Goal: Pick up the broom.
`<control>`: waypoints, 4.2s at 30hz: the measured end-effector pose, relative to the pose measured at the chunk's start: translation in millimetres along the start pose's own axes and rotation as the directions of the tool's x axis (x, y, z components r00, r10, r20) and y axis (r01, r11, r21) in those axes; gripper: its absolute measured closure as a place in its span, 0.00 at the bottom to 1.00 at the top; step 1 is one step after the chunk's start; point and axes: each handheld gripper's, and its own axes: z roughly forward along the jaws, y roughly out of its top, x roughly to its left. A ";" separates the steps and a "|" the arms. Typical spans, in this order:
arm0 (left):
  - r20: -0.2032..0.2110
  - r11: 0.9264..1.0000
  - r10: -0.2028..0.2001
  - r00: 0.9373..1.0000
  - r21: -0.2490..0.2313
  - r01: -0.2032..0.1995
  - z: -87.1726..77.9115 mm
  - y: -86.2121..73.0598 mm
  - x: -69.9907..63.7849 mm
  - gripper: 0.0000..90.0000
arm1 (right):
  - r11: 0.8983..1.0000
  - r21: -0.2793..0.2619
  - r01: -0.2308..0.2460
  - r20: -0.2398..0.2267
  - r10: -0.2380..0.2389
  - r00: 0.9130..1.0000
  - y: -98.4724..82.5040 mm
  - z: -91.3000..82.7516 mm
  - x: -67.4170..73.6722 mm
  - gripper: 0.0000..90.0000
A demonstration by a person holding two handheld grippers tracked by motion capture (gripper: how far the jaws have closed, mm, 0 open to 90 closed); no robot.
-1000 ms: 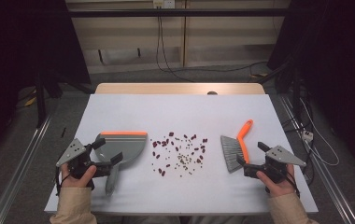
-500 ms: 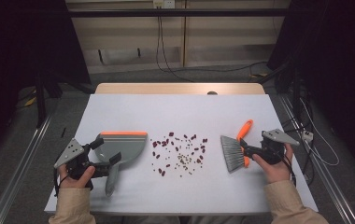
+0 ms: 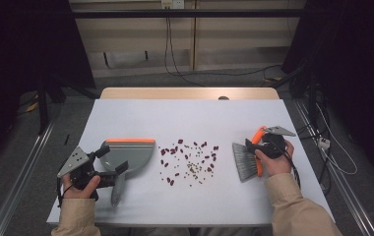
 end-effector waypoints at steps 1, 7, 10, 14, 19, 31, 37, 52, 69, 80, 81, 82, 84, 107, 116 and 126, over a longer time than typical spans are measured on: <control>0.001 1.000 -0.001 1.000 0.000 0.001 0.2 -0.1 -0.1 0.06 | 1.000 0.025 -0.006 0.000 0.006 1.000 0.8 2.5 1.0 0.24; 0.008 1.000 -0.001 1.000 0.005 0.001 1.7 0.1 -0.8 0.06 | 0.998 0.060 -0.018 0.047 0.015 0.999 -1.5 11.0 4.1 0.34; 0.013 1.000 0.001 1.000 0.006 -0.002 2.7 0.2 -1.6 0.06 | 0.997 0.070 -0.035 0.044 0.032 0.999 -0.9 12.1 2.5 0.41; 0.012 1.000 0.005 1.000 0.014 -0.005 3.5 -0.2 -1.9 0.06 | 0.994 0.105 -0.002 -0.006 0.003 1.000 1.9 14.2 2.9 0.55; 0.015 1.000 0.001 1.000 0.012 -0.002 4.3 -0.1 -2.7 0.06 | 0.988 0.140 0.071 -0.072 -0.062 0.995 8.1 15.4 11.7 0.65; 0.021 1.000 0.004 1.000 0.013 -0.005 4.7 0.2 -3.7 0.06 | 0.980 0.190 0.052 -0.074 -0.038 0.997 11.2 18.0 14.5 0.67; 0.022 1.000 0.010 1.000 0.007 -0.010 5.5 3.7 -7.1 0.06 | 0.973 0.228 0.037 -0.043 -0.028 0.999 15.8 20.0 18.7 0.69; 0.054 0.999 0.033 0.998 0.010 -0.034 14.3 12.5 -17.8 0.06 | 0.971 0.232 -0.061 -0.028 0.070 0.997 19.0 19.5 13.8 0.77; 0.056 0.999 0.040 0.998 0.014 -0.041 16.9 14.5 -21.4 0.06 | 0.966 0.253 -0.055 -0.134 0.092 0.987 20.7 17.5 10.8 0.70; 0.057 0.998 0.050 0.997 0.024 -0.052 18.1 13.9 -19.9 0.06 | 0.930 0.367 0.013 -0.165 0.051 0.985 36.4 29.4 8.4 0.75; 0.056 0.998 0.049 0.997 0.023 -0.050 18.2 14.0 -19.6 0.06 | 0.930 0.367 0.013 -0.165 0.051 0.985 36.4 29.4 8.4 0.75; 0.056 0.998 0.049 0.997 0.023 -0.051 18.5 14.2 -19.4 0.06 | 0.924 0.380 0.032 -0.162 0.032 0.986 38.4 30.4 9.8 0.75; 0.056 0.999 0.048 0.997 0.021 -0.049 19.1 14.3 -19.6 0.06 | 0.920 0.390 0.041 -0.161 0.024 0.987 39.5 31.7 10.6 0.75; 0.061 0.997 0.058 0.996 0.040 -0.061 21.3 12.1 -21.3 0.06 | 0.957 0.283 0.063 -0.160 -0.017 0.987 26.2 25.1 10.6 0.80; 0.052 0.998 0.054 0.997 0.041 -0.056 19.4 11.2 -19.5 0.06 | 0.960 0.268 0.084 -0.179 -0.036 0.983 27.9 23.6 12.5 0.80; 0.055 0.998 0.055 0.997 0.041 -0.057 19.2 11.4 -19.3 0.06 | 0.983 0.179 0.049 -0.217 -0.009 0.976 36.2 9.6 9.4 0.81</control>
